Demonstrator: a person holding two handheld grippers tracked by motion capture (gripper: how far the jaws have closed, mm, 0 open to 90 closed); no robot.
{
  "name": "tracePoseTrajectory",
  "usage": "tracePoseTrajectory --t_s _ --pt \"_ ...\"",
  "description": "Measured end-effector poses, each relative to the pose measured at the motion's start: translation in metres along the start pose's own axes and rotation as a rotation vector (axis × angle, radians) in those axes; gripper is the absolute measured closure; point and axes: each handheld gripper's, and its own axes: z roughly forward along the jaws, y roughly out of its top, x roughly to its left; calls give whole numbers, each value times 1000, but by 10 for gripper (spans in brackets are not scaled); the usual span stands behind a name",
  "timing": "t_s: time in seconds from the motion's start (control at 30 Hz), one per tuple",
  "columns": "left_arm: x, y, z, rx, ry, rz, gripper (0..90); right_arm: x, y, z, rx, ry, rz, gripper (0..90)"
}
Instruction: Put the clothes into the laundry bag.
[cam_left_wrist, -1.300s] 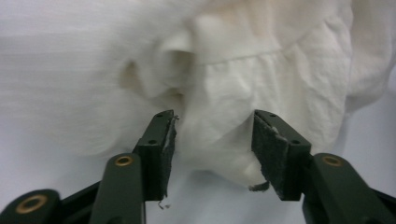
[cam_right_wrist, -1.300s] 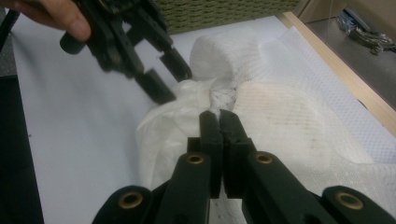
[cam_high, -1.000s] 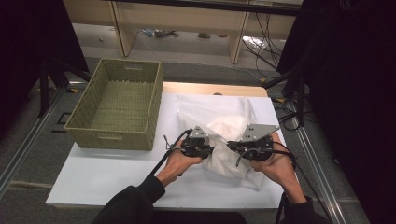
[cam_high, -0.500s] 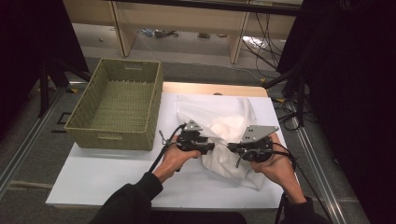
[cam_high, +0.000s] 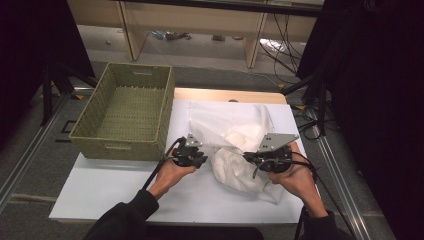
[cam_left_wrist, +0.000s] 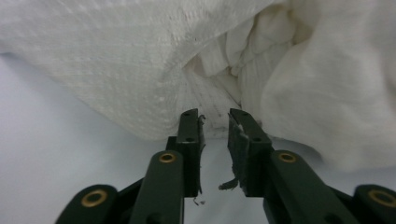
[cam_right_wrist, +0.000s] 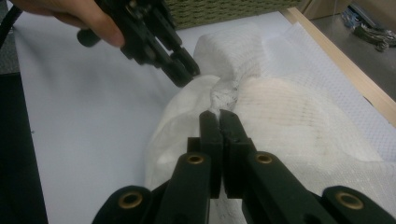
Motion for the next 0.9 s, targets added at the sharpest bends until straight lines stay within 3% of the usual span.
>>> tracePoseTrajectory --t_s 0.07,0.17,0.27,0.3,0.33,0.43,0.5,0.7,0.8,0.9 --pt "4 2 10 8 46 -1 643 0 0 -1 1 3 3 900" --pt "7 6 24 24 78 -10 550 0 0 0 -1 3 2 900" --pt "4 9 39 25 74 -29 510 0 0 1 1 2 3 900" --pt "3 10 42 31 80 -15 531 0 -1 1 1 3 4 900" --pt "3 11 44 26 70 -27 574 -1 -1 1 -1 2 1 900" --pt "4 12 44 20 62 -32 842 0 -1 1 1 -1 2 900" --pt "6 11 40 14 47 -38 894 -1 -1 0 1 -4 -2 900" --pt "8 4 5 -13 12 -2 897 0 -3 3 29 5 9 900" --pt "7 1 -5 -32 -10 4 897 4 -5 12 58 22 -6 900" --pt "-1 -9 -20 -31 -38 50 897 7 -7 20 96 46 -14 900"
